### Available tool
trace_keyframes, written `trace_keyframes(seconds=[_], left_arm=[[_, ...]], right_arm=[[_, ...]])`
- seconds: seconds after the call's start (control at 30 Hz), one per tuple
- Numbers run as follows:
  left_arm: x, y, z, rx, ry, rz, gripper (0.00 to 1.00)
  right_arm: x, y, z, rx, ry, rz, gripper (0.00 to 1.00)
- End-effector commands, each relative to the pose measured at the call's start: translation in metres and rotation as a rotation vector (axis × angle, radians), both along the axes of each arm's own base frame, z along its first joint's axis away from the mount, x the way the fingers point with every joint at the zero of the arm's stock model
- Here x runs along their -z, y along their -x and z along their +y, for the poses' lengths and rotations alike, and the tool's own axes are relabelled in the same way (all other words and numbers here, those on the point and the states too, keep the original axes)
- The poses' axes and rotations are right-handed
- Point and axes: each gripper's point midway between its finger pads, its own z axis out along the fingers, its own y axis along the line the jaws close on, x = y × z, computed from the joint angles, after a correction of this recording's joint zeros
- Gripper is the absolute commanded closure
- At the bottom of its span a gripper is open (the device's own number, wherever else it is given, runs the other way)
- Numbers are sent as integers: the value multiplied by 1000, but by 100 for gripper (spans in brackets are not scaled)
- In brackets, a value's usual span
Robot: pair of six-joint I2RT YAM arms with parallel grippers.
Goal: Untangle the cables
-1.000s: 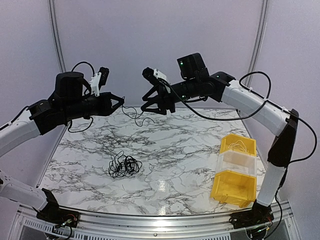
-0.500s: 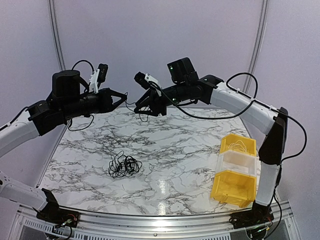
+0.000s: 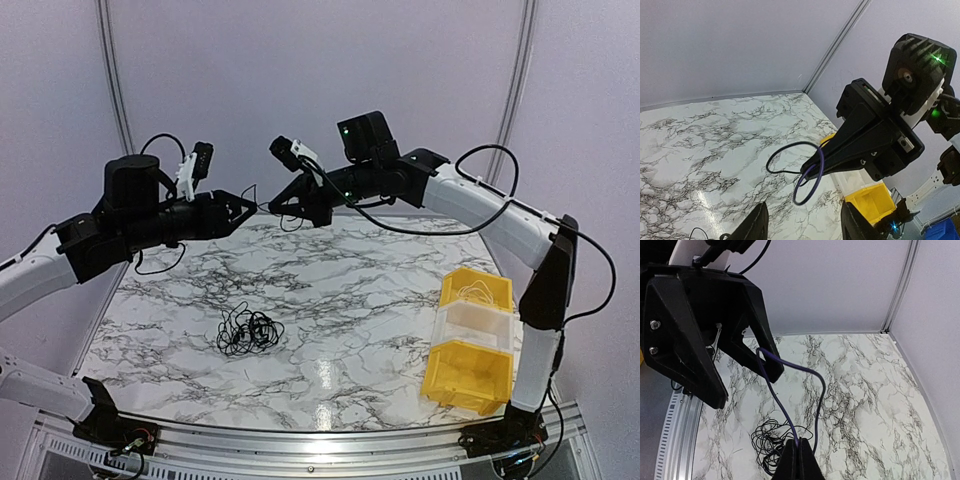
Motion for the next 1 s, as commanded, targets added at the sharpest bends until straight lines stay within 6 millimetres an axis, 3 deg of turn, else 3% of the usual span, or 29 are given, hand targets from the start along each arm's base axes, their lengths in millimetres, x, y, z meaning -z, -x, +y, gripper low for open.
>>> trace_keyframes(seconds=[0.0, 0.2, 0.43, 0.63, 0.73, 0.97], left_arm=[[-12, 8, 10, -7, 22, -62, 47], [-6, 4, 19, -59, 14, -82, 49], [-29, 9, -1, 38, 104, -127, 49], [-22, -11, -11, -1, 85, -92, 51], [-14, -23, -10, -49, 60, -68, 59], [-12, -25, -6, -73, 75, -94, 94]], right_arm=[[-32, 6, -6, 21, -54, -53, 100], [-33, 8, -8, 21, -54, -54, 100], [-23, 0, -12, 68, -22, -67, 100], [-15, -3, -14, 88, 1, -73, 100], [-18, 0, -16, 83, -4, -77, 100], [-11, 6, -22, 70, 16, -76, 98]])
